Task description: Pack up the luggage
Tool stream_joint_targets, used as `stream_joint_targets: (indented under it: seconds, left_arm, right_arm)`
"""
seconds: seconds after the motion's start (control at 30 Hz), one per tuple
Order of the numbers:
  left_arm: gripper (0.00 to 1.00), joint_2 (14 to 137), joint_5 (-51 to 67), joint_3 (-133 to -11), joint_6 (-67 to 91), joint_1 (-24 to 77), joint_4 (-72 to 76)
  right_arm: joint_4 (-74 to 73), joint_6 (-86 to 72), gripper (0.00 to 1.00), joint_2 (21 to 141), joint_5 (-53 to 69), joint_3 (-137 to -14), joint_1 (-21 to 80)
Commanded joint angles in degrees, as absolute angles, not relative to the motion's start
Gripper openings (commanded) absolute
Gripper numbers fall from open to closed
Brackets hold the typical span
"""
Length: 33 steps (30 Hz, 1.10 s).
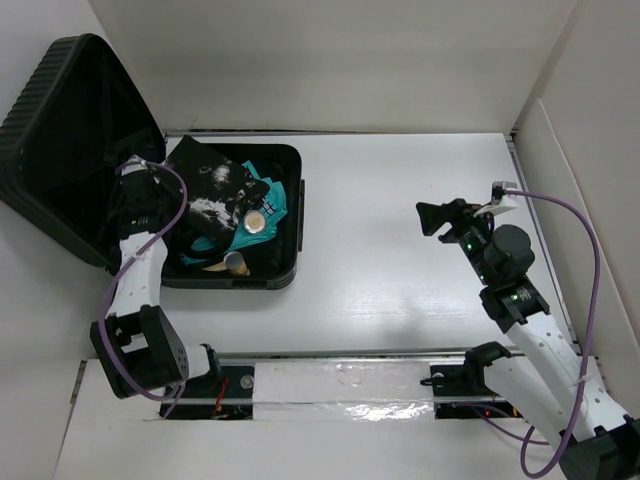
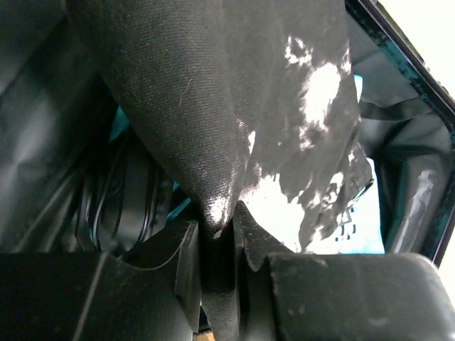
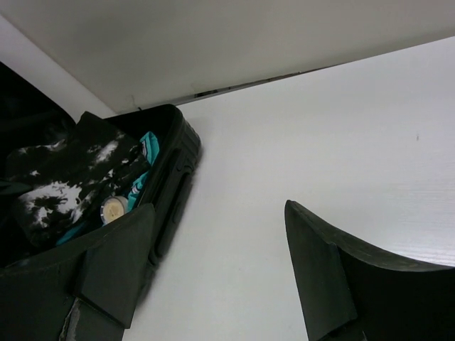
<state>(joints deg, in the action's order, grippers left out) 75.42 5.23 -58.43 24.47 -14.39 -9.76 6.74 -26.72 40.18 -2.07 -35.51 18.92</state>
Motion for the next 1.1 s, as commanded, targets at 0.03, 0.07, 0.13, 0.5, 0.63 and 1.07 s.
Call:
stream_joint_targets:
  seconds: [0.03, 0.07, 0.13, 0.5, 0.63, 1.07]
  left_arm:
    - [0.0, 69.27, 8.78, -51.69, 28.11, -14.24, -10.2]
    - [0.0, 68.65, 10.09, -50.81, 28.56, -14.24, -10.37]
    - [0.0, 66.63, 14.47, -48.44, 30.92, -14.24, -10.2]
    - [0.0, 60.75, 22.76, -40.87, 37.35, -14.24, -7.91]
    - [0.04, 56.78, 20.84, -39.99, 37.44, -14.24, -8.78]
    - [0.55, 50.11, -6.98, -57.29, 32.17, -14.24, -19.67]
  right_arm:
    - [8.52, -25.49, 0.79, 39.81, -2.9, -36.91, 19.6]
    - [8.61, -25.58, 0.79, 39.9, -2.81, -36.91, 19.6]
    - [8.7, -25.58, 0.79, 40.17, -2.11, -37.0, 19.6]
    - [8.44, -25.58, 0.79, 40.08, -1.41, -37.09, 19.6]
    - [8.35, -25.58, 0.8, 39.73, -1.14, -37.09, 19.6]
    - [8.97, -25.23, 0.69, 43.24, 3.6, -37.88, 19.6]
